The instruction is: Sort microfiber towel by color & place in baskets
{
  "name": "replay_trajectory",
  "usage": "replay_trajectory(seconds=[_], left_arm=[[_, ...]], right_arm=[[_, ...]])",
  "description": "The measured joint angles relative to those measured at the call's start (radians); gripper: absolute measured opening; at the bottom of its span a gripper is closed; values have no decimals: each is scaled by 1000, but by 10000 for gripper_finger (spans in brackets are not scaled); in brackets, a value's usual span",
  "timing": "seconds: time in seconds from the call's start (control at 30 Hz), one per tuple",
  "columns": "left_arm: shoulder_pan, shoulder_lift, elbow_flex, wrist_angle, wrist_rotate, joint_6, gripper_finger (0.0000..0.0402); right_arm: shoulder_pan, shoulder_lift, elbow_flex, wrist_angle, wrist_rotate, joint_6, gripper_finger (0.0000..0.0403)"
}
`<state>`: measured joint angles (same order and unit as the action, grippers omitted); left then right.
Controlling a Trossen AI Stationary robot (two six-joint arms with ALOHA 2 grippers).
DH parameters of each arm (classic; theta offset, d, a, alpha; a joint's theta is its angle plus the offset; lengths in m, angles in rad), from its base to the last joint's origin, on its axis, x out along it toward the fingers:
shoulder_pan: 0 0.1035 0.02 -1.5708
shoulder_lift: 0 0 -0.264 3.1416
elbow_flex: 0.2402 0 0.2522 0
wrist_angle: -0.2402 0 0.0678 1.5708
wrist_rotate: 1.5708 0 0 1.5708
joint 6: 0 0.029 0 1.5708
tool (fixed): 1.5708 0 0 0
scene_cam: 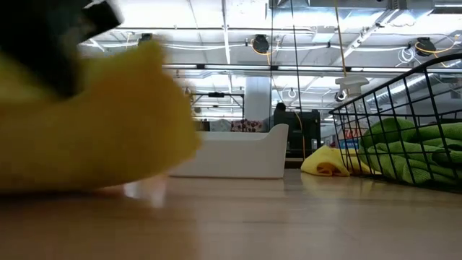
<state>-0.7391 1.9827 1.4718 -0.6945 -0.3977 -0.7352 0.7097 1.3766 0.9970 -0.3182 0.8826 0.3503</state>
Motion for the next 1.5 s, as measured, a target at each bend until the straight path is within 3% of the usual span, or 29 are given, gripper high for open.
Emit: replay_trajectory(seconds=[0.33, 0.63, 1.07, 1.27, 1.5], left_arm=[[62, -2, 174, -4, -236, 261, 9], [119, -95, 250, 2, -385, 329, 18], [107, -293, 251, -40, -613, 405, 13], [103, -318, 251, -112, -627, 375, 12], [102, -318, 248, -262, -578, 329, 12]], right_arm=[[-1, 0, 0, 0, -26, 18, 22], [-1, 9, 0, 43, -27, 30, 26], [-13, 109, 0, 271, 35, -127, 130], [-29, 122, 0, 434, 101, -353, 162], [-34, 97, 1, 671, 63, -752, 226]])
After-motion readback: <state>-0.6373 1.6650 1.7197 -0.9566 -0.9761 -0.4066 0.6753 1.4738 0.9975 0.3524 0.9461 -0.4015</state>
